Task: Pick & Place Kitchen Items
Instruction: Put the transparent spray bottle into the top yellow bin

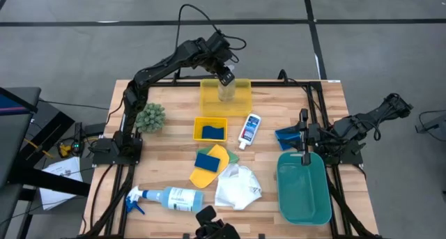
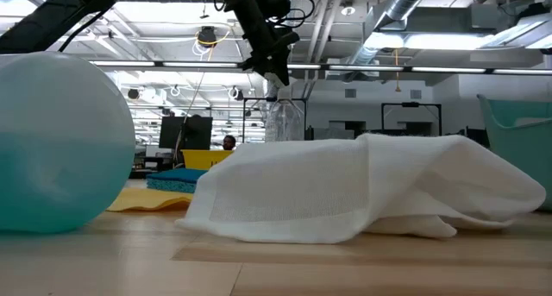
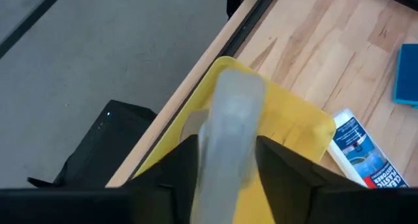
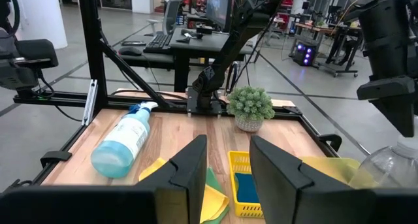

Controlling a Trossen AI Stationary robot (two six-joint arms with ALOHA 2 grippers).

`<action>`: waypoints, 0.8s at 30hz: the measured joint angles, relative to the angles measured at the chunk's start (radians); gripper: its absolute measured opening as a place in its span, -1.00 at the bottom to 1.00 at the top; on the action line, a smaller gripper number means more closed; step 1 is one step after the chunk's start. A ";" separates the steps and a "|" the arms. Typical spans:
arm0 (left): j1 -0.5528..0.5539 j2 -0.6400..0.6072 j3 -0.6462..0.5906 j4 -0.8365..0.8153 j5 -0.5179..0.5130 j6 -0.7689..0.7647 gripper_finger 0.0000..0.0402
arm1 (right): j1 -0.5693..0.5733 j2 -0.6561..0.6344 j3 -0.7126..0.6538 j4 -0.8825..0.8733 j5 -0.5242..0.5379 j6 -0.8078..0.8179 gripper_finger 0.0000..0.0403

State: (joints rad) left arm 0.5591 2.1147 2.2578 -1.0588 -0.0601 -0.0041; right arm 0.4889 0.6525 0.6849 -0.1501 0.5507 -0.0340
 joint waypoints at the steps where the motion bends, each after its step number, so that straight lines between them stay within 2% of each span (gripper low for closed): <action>1: 0.000 0.000 0.000 0.001 0.000 0.000 -0.41 | 0.000 0.000 0.000 0.000 0.000 0.000 -0.47; 5: 0.000 0.000 0.000 0.014 0.005 0.000 -0.63 | 0.000 0.000 0.000 0.000 0.000 0.000 -0.47; 24: 0.003 0.000 -0.002 0.142 0.023 0.000 -0.64 | 0.000 0.000 0.000 -0.001 0.000 0.000 -0.47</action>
State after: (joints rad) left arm 0.5617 2.1147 2.2562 -0.9165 -0.0368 -0.0040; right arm 0.4885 0.6521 0.6849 -0.1509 0.5507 -0.0341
